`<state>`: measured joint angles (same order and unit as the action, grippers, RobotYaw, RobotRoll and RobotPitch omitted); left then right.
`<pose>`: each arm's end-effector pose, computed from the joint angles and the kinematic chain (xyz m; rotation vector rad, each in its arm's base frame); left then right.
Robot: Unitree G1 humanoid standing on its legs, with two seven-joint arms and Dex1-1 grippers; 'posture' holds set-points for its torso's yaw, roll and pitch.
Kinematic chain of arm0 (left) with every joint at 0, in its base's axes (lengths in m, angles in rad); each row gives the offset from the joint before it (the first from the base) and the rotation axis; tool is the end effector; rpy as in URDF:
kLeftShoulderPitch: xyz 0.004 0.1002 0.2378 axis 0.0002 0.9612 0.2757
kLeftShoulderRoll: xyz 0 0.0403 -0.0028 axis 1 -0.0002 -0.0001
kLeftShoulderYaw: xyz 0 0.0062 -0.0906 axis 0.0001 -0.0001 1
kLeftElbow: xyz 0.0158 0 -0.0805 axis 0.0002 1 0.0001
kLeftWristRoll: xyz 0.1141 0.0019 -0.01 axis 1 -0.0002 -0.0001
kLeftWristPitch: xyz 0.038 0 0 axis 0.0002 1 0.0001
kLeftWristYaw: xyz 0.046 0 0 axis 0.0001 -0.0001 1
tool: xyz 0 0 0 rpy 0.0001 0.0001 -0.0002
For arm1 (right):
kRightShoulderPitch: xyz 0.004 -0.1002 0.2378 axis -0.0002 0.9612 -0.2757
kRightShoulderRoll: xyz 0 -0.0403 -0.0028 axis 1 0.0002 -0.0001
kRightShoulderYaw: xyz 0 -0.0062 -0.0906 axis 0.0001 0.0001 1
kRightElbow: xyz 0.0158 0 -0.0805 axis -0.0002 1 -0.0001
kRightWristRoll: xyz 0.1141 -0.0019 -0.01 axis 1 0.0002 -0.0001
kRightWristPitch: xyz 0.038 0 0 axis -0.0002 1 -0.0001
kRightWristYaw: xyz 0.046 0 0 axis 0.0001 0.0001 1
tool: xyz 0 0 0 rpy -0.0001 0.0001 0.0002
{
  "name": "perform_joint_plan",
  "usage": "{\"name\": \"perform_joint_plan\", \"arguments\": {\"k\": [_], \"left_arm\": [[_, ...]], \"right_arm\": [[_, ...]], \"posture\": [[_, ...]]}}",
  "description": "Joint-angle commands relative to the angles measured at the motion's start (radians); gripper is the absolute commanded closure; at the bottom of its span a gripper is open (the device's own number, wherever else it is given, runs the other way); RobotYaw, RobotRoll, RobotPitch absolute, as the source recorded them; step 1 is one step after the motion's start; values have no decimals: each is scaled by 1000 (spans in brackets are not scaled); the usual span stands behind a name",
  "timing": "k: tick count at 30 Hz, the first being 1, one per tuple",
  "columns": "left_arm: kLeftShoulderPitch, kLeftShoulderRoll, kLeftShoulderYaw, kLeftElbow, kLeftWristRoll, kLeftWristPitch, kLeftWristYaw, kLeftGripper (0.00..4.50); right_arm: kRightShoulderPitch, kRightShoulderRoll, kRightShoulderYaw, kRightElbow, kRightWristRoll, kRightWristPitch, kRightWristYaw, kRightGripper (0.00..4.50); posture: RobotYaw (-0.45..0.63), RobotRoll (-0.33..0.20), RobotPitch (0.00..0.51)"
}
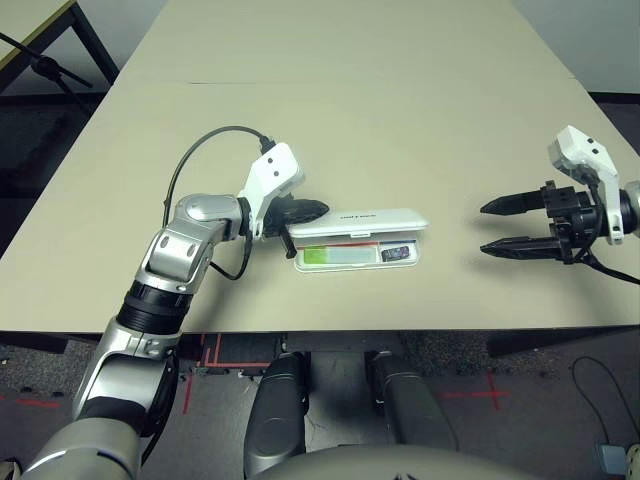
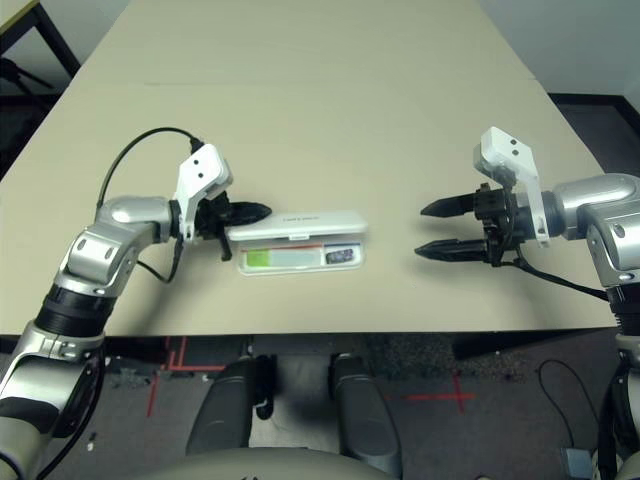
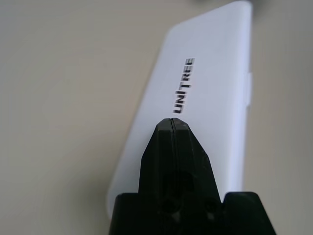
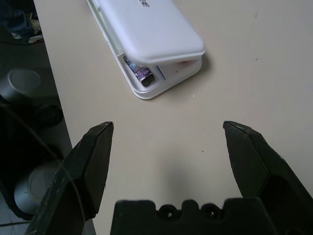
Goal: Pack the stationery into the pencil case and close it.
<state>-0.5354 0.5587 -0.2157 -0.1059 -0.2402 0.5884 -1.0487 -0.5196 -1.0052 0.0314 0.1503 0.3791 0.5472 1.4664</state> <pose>0.2827 0.1663 0.1821 0.3765 0.2572 -1.2149 0.2727 -0.2979 0.2247 -0.3338 0.5020 1.1787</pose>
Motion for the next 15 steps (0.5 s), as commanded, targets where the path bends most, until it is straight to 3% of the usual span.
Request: {"name": "perform_joint_plan", "arguments": {"k": [1, 15], "left_arm": [[17, 16, -54, -3, 8, -1, -28, 4486], [-17, 4, -160, 115, 135, -71, 21, 4486]], "right_arm": [[-4, 6, 18, 5, -12, -14, 4, 0], [-10, 14, 27, 4, -29, -23, 4, 0]], "posture": [[14, 0, 152], [6, 0, 147]]}}
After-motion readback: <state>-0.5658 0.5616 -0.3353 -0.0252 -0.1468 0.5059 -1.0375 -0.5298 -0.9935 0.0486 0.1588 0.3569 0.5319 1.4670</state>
